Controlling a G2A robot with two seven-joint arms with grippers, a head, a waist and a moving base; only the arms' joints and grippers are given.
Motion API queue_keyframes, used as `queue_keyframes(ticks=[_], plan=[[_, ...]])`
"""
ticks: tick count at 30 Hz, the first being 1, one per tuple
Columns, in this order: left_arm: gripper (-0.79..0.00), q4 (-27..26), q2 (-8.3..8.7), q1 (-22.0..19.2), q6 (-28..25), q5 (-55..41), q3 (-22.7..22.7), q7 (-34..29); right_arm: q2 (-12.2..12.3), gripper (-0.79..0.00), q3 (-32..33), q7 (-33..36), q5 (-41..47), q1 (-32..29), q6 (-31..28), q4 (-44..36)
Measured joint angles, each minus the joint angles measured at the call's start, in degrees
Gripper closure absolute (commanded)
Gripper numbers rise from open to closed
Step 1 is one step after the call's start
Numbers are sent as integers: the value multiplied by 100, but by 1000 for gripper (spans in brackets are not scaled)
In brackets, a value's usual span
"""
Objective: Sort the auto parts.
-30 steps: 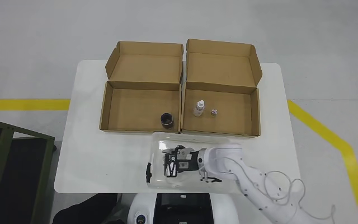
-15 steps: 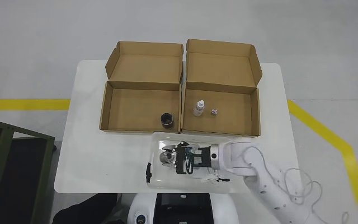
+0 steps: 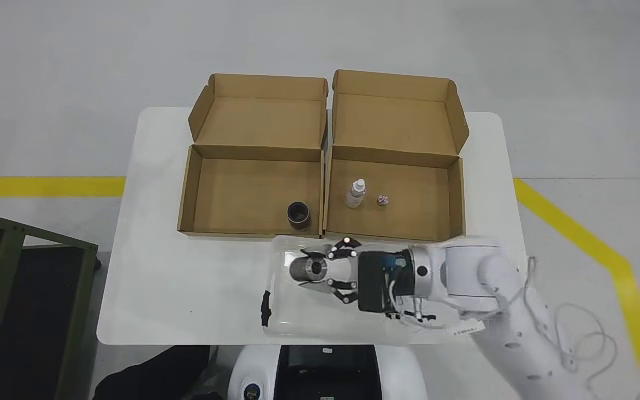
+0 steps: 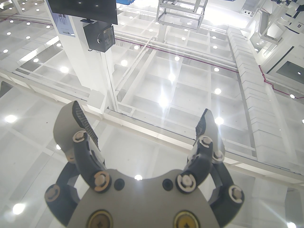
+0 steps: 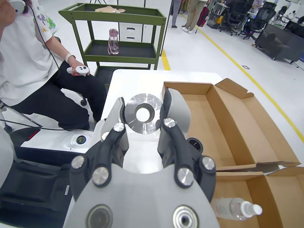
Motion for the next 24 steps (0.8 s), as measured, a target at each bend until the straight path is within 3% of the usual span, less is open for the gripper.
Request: queue_keyframes(ticks=[24], plan=[[-785, 0, 0, 0, 0, 0, 0, 0, 169, 0, 1303, -1139, -83, -729, 136, -819]])
